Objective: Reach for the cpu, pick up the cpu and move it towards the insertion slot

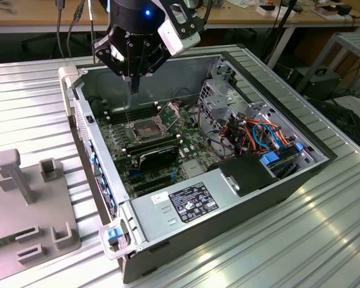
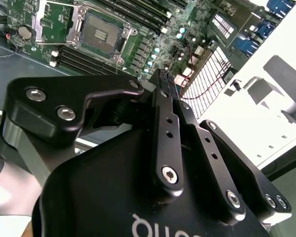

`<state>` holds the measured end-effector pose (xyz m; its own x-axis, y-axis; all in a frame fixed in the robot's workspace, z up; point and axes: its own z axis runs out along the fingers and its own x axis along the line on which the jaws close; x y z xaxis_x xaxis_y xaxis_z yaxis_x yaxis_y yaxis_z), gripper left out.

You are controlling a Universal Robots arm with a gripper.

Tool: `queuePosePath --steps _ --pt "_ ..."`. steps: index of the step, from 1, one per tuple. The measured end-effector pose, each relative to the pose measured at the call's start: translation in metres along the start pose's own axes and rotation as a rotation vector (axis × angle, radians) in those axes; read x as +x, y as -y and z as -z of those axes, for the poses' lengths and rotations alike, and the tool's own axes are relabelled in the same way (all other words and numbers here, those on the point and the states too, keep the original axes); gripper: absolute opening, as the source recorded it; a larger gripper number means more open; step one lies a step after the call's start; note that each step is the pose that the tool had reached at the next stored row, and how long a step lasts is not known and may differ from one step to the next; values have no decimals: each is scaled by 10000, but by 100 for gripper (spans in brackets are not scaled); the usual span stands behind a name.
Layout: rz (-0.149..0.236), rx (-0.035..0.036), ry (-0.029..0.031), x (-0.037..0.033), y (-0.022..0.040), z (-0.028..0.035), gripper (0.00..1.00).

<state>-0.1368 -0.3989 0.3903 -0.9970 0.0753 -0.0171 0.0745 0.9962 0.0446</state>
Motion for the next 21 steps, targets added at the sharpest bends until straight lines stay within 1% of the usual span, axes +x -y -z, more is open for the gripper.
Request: queuePosePath --steps 6,21 --pt "-1 -1 -3 15 1 -2 11" --pt "0 0 -5 125 9 -3 11"
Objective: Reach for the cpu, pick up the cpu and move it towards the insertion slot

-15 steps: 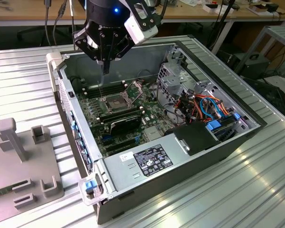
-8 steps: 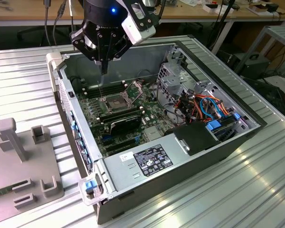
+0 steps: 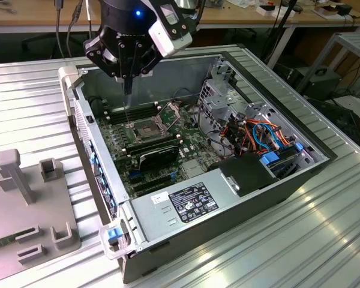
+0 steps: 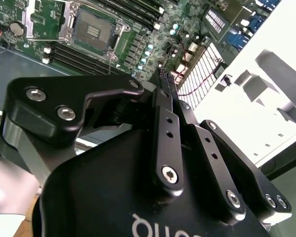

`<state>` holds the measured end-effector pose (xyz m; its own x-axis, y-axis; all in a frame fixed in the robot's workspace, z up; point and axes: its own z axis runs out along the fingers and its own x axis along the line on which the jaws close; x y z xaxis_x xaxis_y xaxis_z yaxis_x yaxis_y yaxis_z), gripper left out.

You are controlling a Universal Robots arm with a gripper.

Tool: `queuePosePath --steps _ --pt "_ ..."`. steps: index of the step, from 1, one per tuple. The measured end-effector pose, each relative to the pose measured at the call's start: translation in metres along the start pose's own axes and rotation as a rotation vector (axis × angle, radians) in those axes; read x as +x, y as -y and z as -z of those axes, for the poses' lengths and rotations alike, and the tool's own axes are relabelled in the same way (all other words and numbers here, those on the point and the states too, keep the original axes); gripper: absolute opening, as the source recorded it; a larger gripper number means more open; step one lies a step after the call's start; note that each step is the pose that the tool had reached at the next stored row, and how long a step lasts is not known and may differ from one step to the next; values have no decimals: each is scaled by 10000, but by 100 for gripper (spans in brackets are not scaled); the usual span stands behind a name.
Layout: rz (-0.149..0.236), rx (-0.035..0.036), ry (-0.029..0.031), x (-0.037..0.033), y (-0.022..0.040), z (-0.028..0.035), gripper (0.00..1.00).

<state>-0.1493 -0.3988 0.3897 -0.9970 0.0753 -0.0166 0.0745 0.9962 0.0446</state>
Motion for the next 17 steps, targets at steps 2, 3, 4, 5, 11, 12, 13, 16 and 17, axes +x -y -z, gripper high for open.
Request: queuePosePath --steps 2,3,4,5,11,12,13,16,17 --pt "0 1 -1 19 2 0 11" --pt "0 0 0 24 2 -1 11" --pt "0 -1 -1 30 2 -1 11" --pt "0 0 -1 40 3 -1 11" --pt "0 0 -1 82 6 -2 11" --pt "-1 0 -1 88 7 -2 11" --pt "-1 0 -2 93 7 -2 11" --pt "-1 0 -2 112 9 -2 11" --pt "0 0 -2 119 9 -3 11"
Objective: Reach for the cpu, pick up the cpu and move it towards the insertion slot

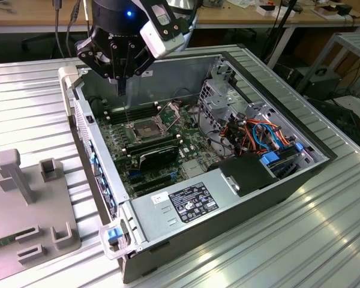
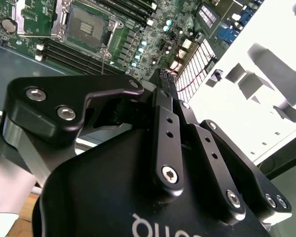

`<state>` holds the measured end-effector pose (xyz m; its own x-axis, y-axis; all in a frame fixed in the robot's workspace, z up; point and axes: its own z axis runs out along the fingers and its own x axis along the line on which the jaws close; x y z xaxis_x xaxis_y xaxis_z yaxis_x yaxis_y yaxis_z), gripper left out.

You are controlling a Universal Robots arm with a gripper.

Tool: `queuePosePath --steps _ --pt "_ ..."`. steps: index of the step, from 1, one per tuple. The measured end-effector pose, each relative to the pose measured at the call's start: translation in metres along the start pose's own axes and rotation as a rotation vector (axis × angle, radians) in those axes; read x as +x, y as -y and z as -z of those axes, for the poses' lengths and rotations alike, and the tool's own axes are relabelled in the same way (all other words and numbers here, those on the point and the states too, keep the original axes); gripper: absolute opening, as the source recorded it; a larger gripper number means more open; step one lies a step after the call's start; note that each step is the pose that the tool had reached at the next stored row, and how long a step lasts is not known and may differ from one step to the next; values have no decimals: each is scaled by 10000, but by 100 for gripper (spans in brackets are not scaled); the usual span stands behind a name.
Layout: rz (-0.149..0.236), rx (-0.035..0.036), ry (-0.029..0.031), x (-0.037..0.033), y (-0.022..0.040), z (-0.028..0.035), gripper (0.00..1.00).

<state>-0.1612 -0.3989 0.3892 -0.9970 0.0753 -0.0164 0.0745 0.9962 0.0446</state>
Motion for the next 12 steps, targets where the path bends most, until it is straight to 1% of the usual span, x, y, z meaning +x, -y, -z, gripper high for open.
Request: queuePosePath --steps 12 --pt "0 0 -1 85 6 -2 11"
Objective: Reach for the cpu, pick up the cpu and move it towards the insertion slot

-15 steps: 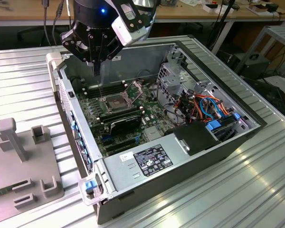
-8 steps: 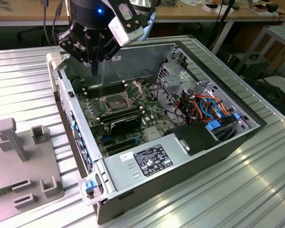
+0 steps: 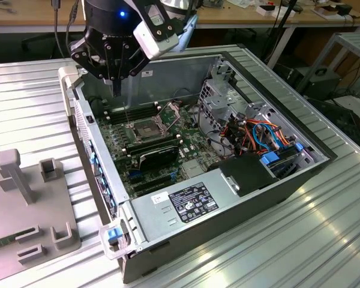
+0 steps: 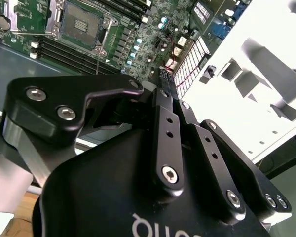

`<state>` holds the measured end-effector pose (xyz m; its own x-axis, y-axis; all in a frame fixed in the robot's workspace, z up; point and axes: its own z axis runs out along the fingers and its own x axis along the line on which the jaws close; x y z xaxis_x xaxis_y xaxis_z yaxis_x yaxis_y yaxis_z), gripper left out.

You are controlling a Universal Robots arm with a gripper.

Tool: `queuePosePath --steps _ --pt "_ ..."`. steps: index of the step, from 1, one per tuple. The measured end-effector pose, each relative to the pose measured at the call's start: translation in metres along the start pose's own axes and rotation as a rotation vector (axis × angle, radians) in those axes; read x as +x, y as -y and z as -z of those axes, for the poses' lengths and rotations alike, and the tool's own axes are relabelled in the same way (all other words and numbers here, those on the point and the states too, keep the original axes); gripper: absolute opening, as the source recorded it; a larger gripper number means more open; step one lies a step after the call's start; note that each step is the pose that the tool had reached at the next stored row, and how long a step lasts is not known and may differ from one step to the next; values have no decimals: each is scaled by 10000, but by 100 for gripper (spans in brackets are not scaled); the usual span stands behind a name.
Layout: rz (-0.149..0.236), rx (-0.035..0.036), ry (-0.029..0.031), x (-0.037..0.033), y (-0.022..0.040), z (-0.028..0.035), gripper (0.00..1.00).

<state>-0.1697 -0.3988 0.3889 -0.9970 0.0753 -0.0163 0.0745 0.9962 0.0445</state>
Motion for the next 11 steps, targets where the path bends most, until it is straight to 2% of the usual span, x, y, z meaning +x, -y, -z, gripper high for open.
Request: queuePosePath --steps 11 --pt "0 1 -1 72 6 -1 11"
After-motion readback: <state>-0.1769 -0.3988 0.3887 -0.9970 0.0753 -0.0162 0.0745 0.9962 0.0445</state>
